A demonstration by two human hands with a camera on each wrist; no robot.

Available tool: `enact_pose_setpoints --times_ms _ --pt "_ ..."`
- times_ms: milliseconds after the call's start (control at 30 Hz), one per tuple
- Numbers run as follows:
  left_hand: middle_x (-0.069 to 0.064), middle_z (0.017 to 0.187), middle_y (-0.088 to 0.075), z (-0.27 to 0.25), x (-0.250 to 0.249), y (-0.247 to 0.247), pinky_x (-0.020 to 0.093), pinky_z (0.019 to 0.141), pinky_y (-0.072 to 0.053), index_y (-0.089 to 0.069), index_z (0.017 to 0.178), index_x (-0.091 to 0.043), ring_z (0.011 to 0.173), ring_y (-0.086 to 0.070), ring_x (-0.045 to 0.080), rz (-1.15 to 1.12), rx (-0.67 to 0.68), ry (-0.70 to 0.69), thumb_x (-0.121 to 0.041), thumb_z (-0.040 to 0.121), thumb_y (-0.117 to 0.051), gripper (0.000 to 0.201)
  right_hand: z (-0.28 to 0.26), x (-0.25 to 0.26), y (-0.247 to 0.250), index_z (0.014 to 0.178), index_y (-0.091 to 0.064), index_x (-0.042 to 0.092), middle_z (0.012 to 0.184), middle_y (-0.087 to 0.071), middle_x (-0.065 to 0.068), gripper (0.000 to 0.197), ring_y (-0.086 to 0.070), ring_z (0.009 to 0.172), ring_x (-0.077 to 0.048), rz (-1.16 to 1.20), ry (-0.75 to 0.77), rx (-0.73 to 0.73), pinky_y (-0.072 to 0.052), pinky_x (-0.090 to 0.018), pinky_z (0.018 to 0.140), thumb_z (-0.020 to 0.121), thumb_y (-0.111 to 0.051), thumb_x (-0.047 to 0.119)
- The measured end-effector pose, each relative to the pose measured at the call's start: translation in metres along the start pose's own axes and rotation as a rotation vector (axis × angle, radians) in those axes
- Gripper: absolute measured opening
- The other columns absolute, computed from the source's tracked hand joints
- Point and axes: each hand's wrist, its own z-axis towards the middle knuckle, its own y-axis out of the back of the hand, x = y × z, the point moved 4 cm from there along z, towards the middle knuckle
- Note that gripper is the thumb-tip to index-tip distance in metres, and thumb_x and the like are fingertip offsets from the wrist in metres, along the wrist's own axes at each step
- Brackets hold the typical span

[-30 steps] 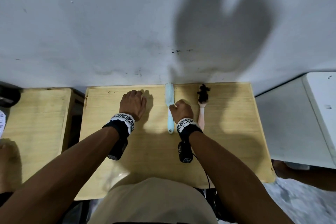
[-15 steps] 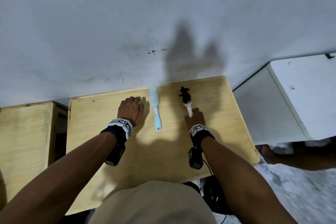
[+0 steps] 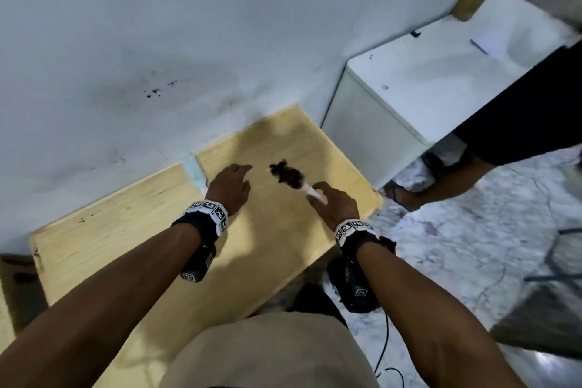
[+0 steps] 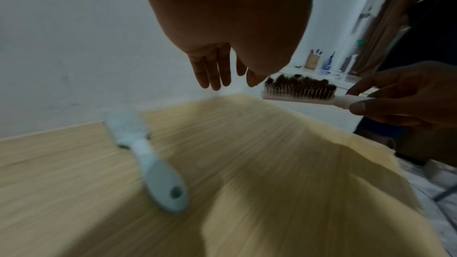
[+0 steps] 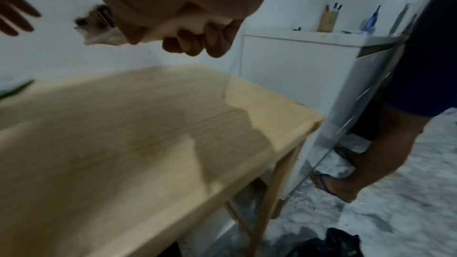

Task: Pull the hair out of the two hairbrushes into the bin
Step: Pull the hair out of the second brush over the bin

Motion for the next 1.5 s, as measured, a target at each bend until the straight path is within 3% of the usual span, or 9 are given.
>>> enact_pose_setpoints --times_ms 200,467,633,767,867,967,1200,1333,1500 --pt "0.009 0.151 -0.034 0.015 -0.080 -0.025 0.045 0.092 -0.050 -0.023 0.146 -0.030 0.115 -0.055 0.033 0.045 0.203 -0.243 -0.015 0.087 -0.053 0.068 -0.035 -0.050 0.027 0.114 -0.057 0.033 0.098 -0.073 -0.002 0.032 -0.068 0.090 -0.028 -0.043 0.037 -0.048 -0.047 -0.033 0.069 0.086 -0.059 0.050" --pt "0.020 0.129 -0.056 0.025 -0.192 -0.076 0.041 0.093 -0.048 -0.048 0.133 -0.009 0.111 -0.057 0.039 -0.091 0.269 -0.387 0.004 0.078 -0.051 0.057 -0.075 -0.148 0.061 0.117 -0.054 0.039 0.111 -0.069 0.002 0.035 -0.063 0.104 -0.023 0.024 -0.010 -0.064 -0.047 -0.034 0.082 0.084 -0.061 0.048" --pt "0.017 0.133 -0.051 0.019 -0.275 -0.116 0.042 0.095 -0.044 -0.038 0.140 -0.017 0.118 -0.052 0.037 -0.022 0.359 -0.384 -0.001 0.077 -0.053 0.067 -0.097 -0.218 0.095 0.111 -0.058 0.034 0.097 -0.072 -0.002 0.038 -0.067 0.091 -0.027 0.017 0.041 -0.169 -0.050 -0.035 0.072 0.078 -0.056 0.053" --pt "0.014 0.132 -0.057 0.021 -0.318 -0.140 0.040 0.102 -0.041 -0.049 0.133 -0.018 0.120 -0.053 0.034 0.018 0.362 -0.353 -0.015 0.086 -0.048 0.047 -0.108 -0.265 0.120 0.107 -0.061 0.035 0.094 -0.073 0.004 0.045 -0.068 0.089 -0.019 0.008 0.093 -0.216 -0.054 -0.035 0.072 0.073 -0.048 0.062" --pt "0.015 0.120 -0.064 0.022 -0.345 -0.153 0.040 0.095 -0.048 -0.060 0.121 -0.015 0.109 -0.060 0.032 0.045 0.361 -0.408 -0.022 0.085 -0.043 0.040 -0.115 -0.292 0.135 0.105 -0.063 0.033 0.092 -0.073 0.003 0.033 -0.069 0.084 -0.019 -0.003 0.133 -0.232 -0.055 -0.036 0.067 0.077 -0.062 0.050" --pt "0.015 0.110 -0.066 0.025 -0.371 -0.163 0.035 0.088 -0.049 -0.067 0.108 -0.012 0.100 -0.063 0.032 0.041 0.318 -0.469 -0.009 0.085 -0.053 0.027 -0.123 -0.315 0.145 0.097 -0.068 0.028 0.083 -0.074 0.000 0.028 -0.068 0.073 -0.020 -0.022 0.176 -0.303 -0.055 -0.028 0.059 0.071 -0.079 0.032" --pt "0.014 0.098 -0.065 0.032 -0.406 -0.181 0.023 0.076 -0.038 -0.067 0.092 -0.009 0.092 -0.061 0.030 0.130 0.363 -0.522 -0.004 0.069 -0.063 0.024 -0.137 -0.330 0.155 0.097 -0.069 0.023 0.083 -0.074 0.003 0.032 -0.070 0.071 -0.020 -0.060 0.180 -0.380 -0.051 -0.029 0.057 0.069 -0.082 0.031" --pt "0.011 0.096 -0.065 0.044 -0.406 -0.176 0.031 0.074 -0.043 -0.062 0.092 -0.013 0.088 -0.060 0.029 0.121 0.393 -0.530 -0.023 0.077 -0.065 0.018 -0.132 -0.323 0.158 0.094 -0.070 0.023 0.081 -0.073 0.002 0.031 -0.070 0.071 -0.021 -0.078 0.149 -0.402 -0.053 -0.034 0.055 0.067 -0.083 0.031" --pt "0.015 0.089 -0.070 0.058 -0.411 -0.170 0.036 0.072 -0.051 -0.063 0.084 -0.010 0.084 -0.066 0.032 0.117 0.428 -0.519 -0.020 0.075 -0.066 0.013 -0.132 -0.317 0.163 0.090 -0.072 0.023 0.077 -0.073 0.002 0.035 -0.069 0.062 -0.020 -0.119 0.119 -0.450 -0.050 -0.027 0.050 0.060 -0.088 0.029"
